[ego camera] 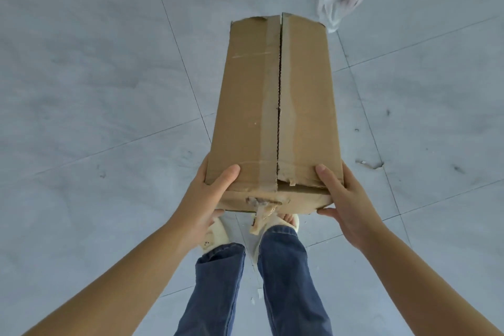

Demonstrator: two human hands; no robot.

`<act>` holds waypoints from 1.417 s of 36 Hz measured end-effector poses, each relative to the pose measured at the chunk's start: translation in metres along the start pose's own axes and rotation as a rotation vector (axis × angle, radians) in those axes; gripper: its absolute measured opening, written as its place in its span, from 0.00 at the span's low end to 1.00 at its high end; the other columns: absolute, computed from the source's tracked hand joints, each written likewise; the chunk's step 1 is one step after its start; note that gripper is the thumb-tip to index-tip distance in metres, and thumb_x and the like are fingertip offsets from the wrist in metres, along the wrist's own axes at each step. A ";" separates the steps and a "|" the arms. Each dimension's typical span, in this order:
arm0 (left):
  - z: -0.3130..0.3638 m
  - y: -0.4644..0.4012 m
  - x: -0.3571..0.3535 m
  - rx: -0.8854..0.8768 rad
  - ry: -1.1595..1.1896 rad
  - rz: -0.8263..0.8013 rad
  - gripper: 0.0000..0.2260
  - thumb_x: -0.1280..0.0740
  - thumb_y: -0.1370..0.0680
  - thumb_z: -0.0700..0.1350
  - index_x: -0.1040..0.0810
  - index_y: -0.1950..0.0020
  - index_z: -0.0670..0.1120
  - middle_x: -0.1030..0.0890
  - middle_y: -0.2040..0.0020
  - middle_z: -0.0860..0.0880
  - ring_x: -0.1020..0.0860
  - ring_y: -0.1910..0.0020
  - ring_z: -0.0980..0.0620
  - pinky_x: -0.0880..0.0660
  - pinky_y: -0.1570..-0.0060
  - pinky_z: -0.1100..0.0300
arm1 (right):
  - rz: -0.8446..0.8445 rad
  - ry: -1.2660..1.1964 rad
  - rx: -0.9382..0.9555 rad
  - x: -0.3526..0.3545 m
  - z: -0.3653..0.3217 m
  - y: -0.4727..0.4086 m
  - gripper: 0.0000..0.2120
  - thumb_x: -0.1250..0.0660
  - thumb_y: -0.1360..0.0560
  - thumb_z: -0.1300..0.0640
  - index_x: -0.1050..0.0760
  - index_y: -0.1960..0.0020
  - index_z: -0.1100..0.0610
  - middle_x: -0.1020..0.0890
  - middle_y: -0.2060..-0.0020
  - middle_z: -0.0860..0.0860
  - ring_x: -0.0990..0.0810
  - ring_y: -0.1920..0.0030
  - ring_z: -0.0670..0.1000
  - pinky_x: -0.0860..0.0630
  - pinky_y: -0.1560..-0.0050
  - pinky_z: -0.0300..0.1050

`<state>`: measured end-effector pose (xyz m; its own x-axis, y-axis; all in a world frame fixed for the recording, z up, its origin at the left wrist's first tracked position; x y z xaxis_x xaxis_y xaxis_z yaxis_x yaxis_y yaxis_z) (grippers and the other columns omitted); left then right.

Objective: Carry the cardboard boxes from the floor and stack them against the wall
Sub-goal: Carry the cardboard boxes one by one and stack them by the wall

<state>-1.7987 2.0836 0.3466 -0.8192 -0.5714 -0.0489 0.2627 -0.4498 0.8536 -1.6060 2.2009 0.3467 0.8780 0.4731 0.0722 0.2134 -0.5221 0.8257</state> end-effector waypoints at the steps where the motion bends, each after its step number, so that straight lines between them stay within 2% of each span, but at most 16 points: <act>1: 0.012 0.017 0.003 -0.020 0.008 0.002 0.31 0.26 0.35 0.60 0.30 0.34 0.61 0.18 0.47 0.60 0.20 0.47 0.59 0.27 0.39 0.42 | 0.000 -0.006 0.017 -0.003 -0.014 0.017 0.15 0.37 0.23 0.49 0.31 0.36 0.43 0.20 0.51 0.42 0.19 0.58 0.40 0.23 0.64 0.38; 3: 0.040 0.055 0.008 -0.064 0.021 0.007 0.25 0.30 0.33 0.57 0.29 0.36 0.60 0.17 0.51 0.62 0.19 0.53 0.63 0.25 0.43 0.47 | 0.002 -0.009 0.050 -0.010 -0.044 0.052 0.16 0.37 0.23 0.49 0.31 0.35 0.44 0.20 0.50 0.43 0.20 0.54 0.44 0.22 0.58 0.44; 6: 0.081 0.116 0.016 -0.139 0.031 0.017 0.14 0.33 0.26 0.51 0.29 0.41 0.61 0.17 0.56 0.65 0.19 0.57 0.66 0.22 0.57 0.60 | -0.001 0.005 0.124 -0.017 -0.090 0.108 0.15 0.37 0.23 0.49 0.31 0.37 0.43 0.20 0.52 0.43 0.21 0.54 0.45 0.22 0.50 0.49; 9: 0.113 0.177 0.024 -0.201 0.047 0.024 0.15 0.33 0.25 0.52 0.29 0.40 0.63 0.18 0.53 0.65 0.19 0.53 0.64 0.24 0.47 0.55 | -0.001 0.031 0.195 -0.020 -0.131 0.169 0.15 0.37 0.23 0.48 0.31 0.37 0.42 0.20 0.51 0.42 0.21 0.53 0.45 0.22 0.50 0.49; 10: 0.121 0.198 0.025 -0.221 0.062 0.021 0.16 0.33 0.25 0.53 0.29 0.39 0.63 0.18 0.51 0.64 0.19 0.52 0.63 0.23 0.48 0.56 | -0.006 0.042 0.220 -0.020 -0.143 0.189 0.15 0.38 0.23 0.48 0.31 0.36 0.42 0.20 0.50 0.42 0.21 0.52 0.45 0.22 0.52 0.48; 13: 0.136 0.256 0.028 -0.285 0.133 0.010 0.13 0.33 0.25 0.50 0.28 0.42 0.61 0.17 0.54 0.63 0.18 0.55 0.63 0.22 0.63 0.66 | -0.036 0.100 0.288 -0.020 -0.171 0.244 0.16 0.38 0.22 0.47 0.31 0.35 0.43 0.20 0.49 0.42 0.21 0.51 0.45 0.23 0.53 0.47; 19: 0.122 0.346 0.036 -0.388 0.291 0.111 0.12 0.34 0.24 0.50 0.30 0.45 0.64 0.18 0.56 0.64 0.19 0.58 0.66 0.23 0.62 0.65 | -0.164 0.242 0.417 -0.026 -0.194 0.316 0.06 0.37 0.23 0.47 0.28 0.47 0.37 0.18 0.59 0.35 0.19 0.60 0.39 0.22 0.51 0.50; 24: 0.074 0.403 0.048 -0.430 0.485 0.330 0.18 0.32 0.25 0.50 0.30 0.36 0.59 0.20 0.46 0.58 0.19 0.54 0.62 0.23 0.55 0.61 | -0.343 0.382 0.469 -0.055 -0.187 0.348 0.09 0.36 0.24 0.47 0.28 0.45 0.37 0.17 0.57 0.35 0.18 0.59 0.40 0.22 0.54 0.48; 27: 0.036 0.433 0.053 -0.435 0.596 0.469 0.17 0.32 0.24 0.50 0.29 0.36 0.58 0.19 0.48 0.58 0.20 0.52 0.58 0.23 0.55 0.59 | -0.450 0.496 0.494 -0.079 -0.176 0.364 0.08 0.35 0.24 0.46 0.28 0.46 0.37 0.17 0.57 0.35 0.17 0.55 0.43 0.21 0.51 0.51; 30: -0.002 0.462 0.056 -0.445 0.708 0.590 0.15 0.32 0.24 0.49 0.29 0.39 0.59 0.18 0.52 0.59 0.18 0.58 0.60 0.23 0.58 0.61 | -0.558 0.597 0.519 -0.104 -0.162 0.381 0.08 0.35 0.24 0.46 0.29 0.47 0.36 0.17 0.58 0.35 0.18 0.54 0.44 0.21 0.48 0.54; 32: -0.027 0.482 0.059 -0.458 0.800 0.656 0.13 0.32 0.24 0.48 0.28 0.42 0.60 0.18 0.54 0.59 0.18 0.61 0.63 0.24 0.61 0.62 | -0.632 0.659 0.521 -0.123 -0.148 0.397 0.10 0.35 0.25 0.46 0.29 0.44 0.37 0.18 0.54 0.38 0.19 0.52 0.45 0.21 0.48 0.55; 36: -0.078 0.523 0.067 -0.480 0.922 0.757 0.11 0.32 0.24 0.49 0.28 0.45 0.60 0.17 0.58 0.60 0.19 0.62 0.64 0.23 0.59 0.62 | -0.767 0.757 0.518 -0.160 -0.113 0.433 0.09 0.36 0.24 0.48 0.29 0.44 0.38 0.18 0.53 0.39 0.19 0.54 0.44 0.22 0.59 0.46; 41: -0.148 0.571 0.082 -0.504 1.056 0.861 0.13 0.33 0.24 0.50 0.28 0.41 0.60 0.17 0.56 0.62 0.18 0.58 0.62 0.22 0.63 0.66 | -0.895 0.878 0.521 -0.203 -0.055 0.481 0.15 0.36 0.24 0.48 0.30 0.38 0.42 0.20 0.49 0.40 0.19 0.52 0.44 0.23 0.61 0.44; 45: -0.214 0.611 0.098 -0.508 1.175 0.953 0.13 0.33 0.24 0.50 0.29 0.41 0.62 0.17 0.54 0.62 0.18 0.58 0.63 0.24 0.67 0.68 | -0.994 0.993 0.515 -0.243 0.006 0.522 0.16 0.36 0.24 0.47 0.30 0.37 0.41 0.20 0.50 0.39 0.19 0.56 0.40 0.24 0.65 0.39; 49: -0.287 0.656 0.118 -0.463 1.247 1.063 0.15 0.33 0.24 0.50 0.29 0.38 0.61 0.17 0.55 0.61 0.18 0.58 0.61 0.21 0.59 0.62 | -1.084 1.107 0.477 -0.286 0.079 0.570 0.17 0.36 0.23 0.47 0.31 0.35 0.43 0.19 0.48 0.42 0.18 0.52 0.43 0.23 0.65 0.38; 51: -0.320 0.676 0.128 -0.446 1.293 1.109 0.16 0.33 0.24 0.50 0.29 0.37 0.60 0.17 0.53 0.60 0.18 0.57 0.61 0.22 0.60 0.62 | -1.119 1.157 0.455 -0.304 0.114 0.591 0.18 0.36 0.23 0.46 0.31 0.34 0.43 0.19 0.47 0.43 0.19 0.51 0.45 0.23 0.63 0.40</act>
<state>-1.5627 1.4874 0.7516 0.6612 -0.7392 -0.1279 0.6531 0.4833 0.5830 -1.6980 1.6676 0.7492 -0.4960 0.8604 0.1169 0.7546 0.3605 0.5483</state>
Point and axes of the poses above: each hand's wrist, its own y-axis away from the middle knuckle, its own x-axis out of the back of the hand, z = x × y, the point moved 3 cm from there along -y, towards the middle knuckle
